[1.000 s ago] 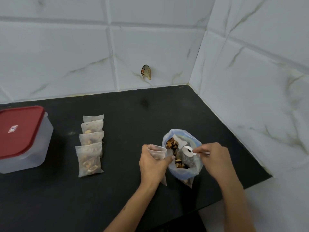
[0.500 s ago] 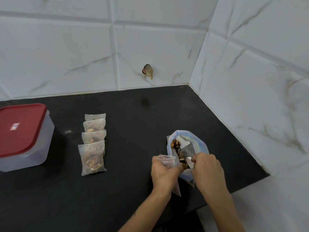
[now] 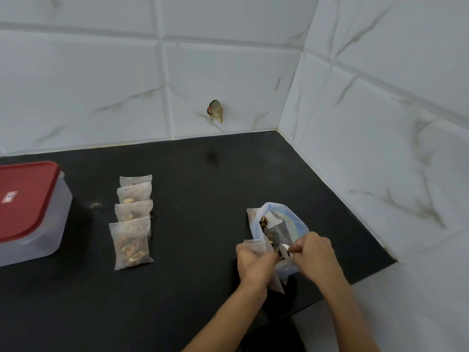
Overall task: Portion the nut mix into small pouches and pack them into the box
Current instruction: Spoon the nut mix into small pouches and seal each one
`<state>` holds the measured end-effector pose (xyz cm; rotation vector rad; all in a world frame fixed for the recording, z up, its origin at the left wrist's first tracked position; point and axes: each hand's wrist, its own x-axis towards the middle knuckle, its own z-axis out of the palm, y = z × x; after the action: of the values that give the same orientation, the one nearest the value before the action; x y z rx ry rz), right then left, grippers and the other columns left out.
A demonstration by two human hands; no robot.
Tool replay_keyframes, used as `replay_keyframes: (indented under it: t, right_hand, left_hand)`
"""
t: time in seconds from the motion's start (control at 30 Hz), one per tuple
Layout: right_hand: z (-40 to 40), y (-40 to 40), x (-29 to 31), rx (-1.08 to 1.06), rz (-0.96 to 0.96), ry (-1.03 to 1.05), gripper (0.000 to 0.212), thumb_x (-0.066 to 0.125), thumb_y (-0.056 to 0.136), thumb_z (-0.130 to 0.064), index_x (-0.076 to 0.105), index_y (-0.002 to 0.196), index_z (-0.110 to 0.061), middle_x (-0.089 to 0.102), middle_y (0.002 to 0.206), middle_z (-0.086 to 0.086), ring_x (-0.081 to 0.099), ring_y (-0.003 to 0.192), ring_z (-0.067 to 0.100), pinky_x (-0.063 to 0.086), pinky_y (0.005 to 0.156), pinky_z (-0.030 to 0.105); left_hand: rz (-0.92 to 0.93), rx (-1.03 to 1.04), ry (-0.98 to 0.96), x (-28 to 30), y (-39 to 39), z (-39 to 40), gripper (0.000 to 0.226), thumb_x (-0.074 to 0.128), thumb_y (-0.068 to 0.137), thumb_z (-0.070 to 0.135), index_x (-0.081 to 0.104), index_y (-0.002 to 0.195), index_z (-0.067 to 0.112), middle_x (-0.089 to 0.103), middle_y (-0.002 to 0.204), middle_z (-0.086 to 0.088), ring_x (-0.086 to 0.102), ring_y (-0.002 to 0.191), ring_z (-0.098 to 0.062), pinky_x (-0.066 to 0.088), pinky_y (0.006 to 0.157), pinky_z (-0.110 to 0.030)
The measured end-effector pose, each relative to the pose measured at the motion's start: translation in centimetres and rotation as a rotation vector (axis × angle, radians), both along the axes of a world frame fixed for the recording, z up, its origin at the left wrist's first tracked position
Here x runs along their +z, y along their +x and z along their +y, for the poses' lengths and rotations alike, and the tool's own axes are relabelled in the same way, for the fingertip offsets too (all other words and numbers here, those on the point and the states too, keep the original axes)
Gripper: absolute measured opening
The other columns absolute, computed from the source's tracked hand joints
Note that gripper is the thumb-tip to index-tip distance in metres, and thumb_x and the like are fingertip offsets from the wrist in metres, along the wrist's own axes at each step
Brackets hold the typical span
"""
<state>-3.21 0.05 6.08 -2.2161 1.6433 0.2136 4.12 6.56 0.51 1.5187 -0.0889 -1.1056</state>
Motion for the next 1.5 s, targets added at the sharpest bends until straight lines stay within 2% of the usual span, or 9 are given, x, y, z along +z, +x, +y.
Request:
replay_keyframes:
  t: [0.1, 0.23, 0.5, 0.67, 0.8, 0.93, 1.13, 1.27, 1.5]
  right_hand:
    - [-0.3, 0.1, -0.6, -0.034, -0.002, -0.026, 0.024, 0.062, 0.088, -0.024, 0.066, 0.110, -0.015, 0.060, 0.098, 0.001, 0.058, 0.088, 0.013, 0.051, 0.076, 0.025]
    - [0.2, 1.0, -1.4, -0.098, 0.004, -0.057, 0.029, 0.065, 0.086, -0.024, 0.055, 0.111, -0.013, 0.050, 0.092, 0.000, 0.052, 0.083, 0.010, 0.048, 0.073, 0.023]
    - [-2.0, -1.9, -1.9, -0.135, -0.305, 0.104, 0.020, 0.062, 0.087, -0.010, 0.072, 0.101, -0.019, 0.066, 0.106, 0.000, 0.058, 0.102, 0.014, 0.047, 0.090, 0.029]
    - [-2.7, -3.3, -2.8, -0.355, -0.567, 0.321, 0.018, 0.065, 0.082, -0.001, 0.074, 0.089, -0.016, 0.065, 0.099, 0.001, 0.058, 0.089, 0.011, 0.048, 0.075, 0.024]
    - [-2.9, -3.4, -3.3, -0.462, -0.648, 0.396, 0.018, 0.066, 0.080, 0.000, 0.074, 0.087, -0.015, 0.064, 0.094, 0.004, 0.060, 0.085, 0.014, 0.048, 0.063, 0.024]
    - [-3.2, -4.1, -3.7, -0.593, -0.784, 0.554, 0.022, 0.056, 0.084, 0.008, 0.074, 0.088, -0.004, 0.068, 0.081, 0.012, 0.052, 0.063, 0.012, 0.042, 0.056, 0.021]
    - [-3.9, -4.7, -4.4, -0.726, -0.911, 0.764, 0.027, 0.047, 0.087, 0.012, 0.071, 0.089, 0.002, 0.067, 0.075, 0.012, 0.048, 0.059, 0.011, 0.039, 0.054, 0.019]
    - [-4.1, -4.6, -4.8, -0.778, -0.937, 0.794, 0.026, 0.047, 0.088, 0.011, 0.070, 0.096, 0.002, 0.067, 0.078, 0.012, 0.049, 0.058, 0.009, 0.041, 0.044, 0.016]
    - [-3.5, -4.3, -4.5, -0.798, -0.992, 0.768, 0.024, 0.045, 0.090, 0.010, 0.067, 0.095, 0.001, 0.064, 0.080, 0.012, 0.048, 0.060, 0.010, 0.039, 0.054, 0.018]
  left_hand:
    - [0.029, -0.007, 0.001, -0.5, 0.0, 0.0, 0.049, 0.061, 0.054, 0.010, 0.046, 0.099, -0.003, 0.062, 0.092, -0.014, 0.065, 0.081, -0.024, 0.051, 0.054, -0.029]
    - [0.084, -0.011, -0.071, -0.6, -0.1, 0.4, 0.039, 0.061, 0.075, -0.005, 0.045, 0.100, 0.021, 0.062, 0.104, -0.012, 0.065, 0.091, -0.023, 0.057, 0.074, -0.035]
    - [0.128, -0.105, -0.146, -1.0, 0.2, -0.1, 0.037, 0.054, 0.077, -0.016, 0.050, 0.102, 0.011, 0.063, 0.097, -0.014, 0.066, 0.093, -0.029, 0.055, 0.077, -0.039]
    - [0.160, -0.154, -0.144, -1.5, 0.6, -0.4, 0.043, 0.051, 0.075, -0.018, 0.054, 0.110, 0.007, 0.066, 0.101, -0.017, 0.068, 0.091, -0.027, 0.056, 0.073, -0.036]
    - [0.166, -0.231, -0.158, -1.3, 1.0, -0.2, 0.045, 0.049, 0.074, -0.018, 0.055, 0.112, 0.007, 0.065, 0.109, -0.021, 0.065, 0.102, -0.035, 0.053, 0.084, -0.046]
    - [0.169, -0.189, -0.164, -1.1, 0.9, -0.1, 0.042, 0.050, 0.077, -0.018, 0.057, 0.108, 0.009, 0.064, 0.114, -0.021, 0.064, 0.106, -0.034, 0.051, 0.095, -0.052]
    - [0.180, -0.163, -0.140, -1.1, 0.7, -0.1, 0.042, 0.052, 0.080, -0.016, 0.054, 0.115, 0.008, 0.064, 0.113, -0.019, 0.064, 0.106, -0.031, 0.052, 0.095, -0.047]
    - [0.166, -0.135, -0.119, -1.0, 0.5, 0.0, 0.037, 0.052, 0.081, -0.016, 0.054, 0.106, 0.011, 0.064, 0.104, -0.015, 0.064, 0.101, -0.030, 0.053, 0.094, -0.046]
    - [0.222, -0.073, -0.117, -1.1, 0.4, 0.4, 0.043, 0.052, 0.077, -0.017, 0.052, 0.110, 0.011, 0.064, 0.107, -0.019, 0.066, 0.099, -0.032, 0.054, 0.090, -0.048]
